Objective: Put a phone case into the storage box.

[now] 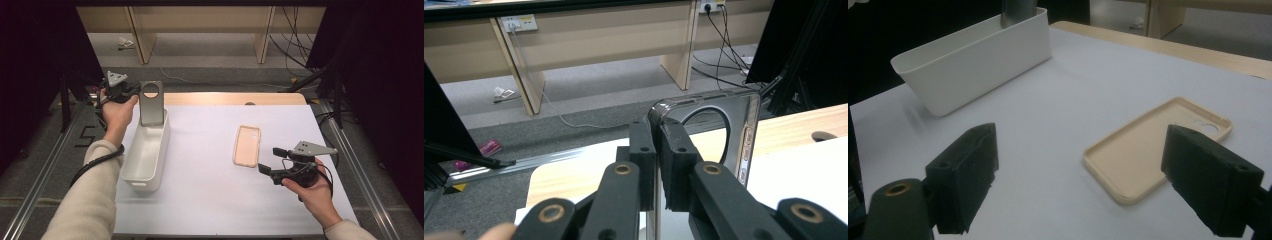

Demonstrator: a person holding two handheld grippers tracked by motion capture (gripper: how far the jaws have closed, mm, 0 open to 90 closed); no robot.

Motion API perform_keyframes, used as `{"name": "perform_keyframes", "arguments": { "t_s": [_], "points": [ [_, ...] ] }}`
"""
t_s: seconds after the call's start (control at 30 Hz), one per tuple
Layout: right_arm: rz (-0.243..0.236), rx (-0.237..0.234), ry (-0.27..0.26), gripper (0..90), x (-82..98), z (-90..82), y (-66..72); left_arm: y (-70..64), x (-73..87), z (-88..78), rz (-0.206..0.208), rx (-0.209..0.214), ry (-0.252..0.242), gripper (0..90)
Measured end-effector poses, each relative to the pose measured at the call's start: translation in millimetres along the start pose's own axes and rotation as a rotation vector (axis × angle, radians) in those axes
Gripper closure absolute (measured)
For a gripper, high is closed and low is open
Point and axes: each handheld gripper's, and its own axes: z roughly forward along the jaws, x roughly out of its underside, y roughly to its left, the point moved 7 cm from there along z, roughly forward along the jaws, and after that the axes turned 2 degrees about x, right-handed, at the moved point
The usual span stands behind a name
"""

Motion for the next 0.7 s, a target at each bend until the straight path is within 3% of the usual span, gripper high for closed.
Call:
{"name": "perform_keyframes", "arguments": {
  "t_s": [0.7],
  "points": [
    [-0.001, -0.003, 0.000, 16.1, 0.0, 0.5, 0.2, 2.0, 18.6, 18.5, -0.003, -0.002, 0.051, 84.7]
  ]
}}
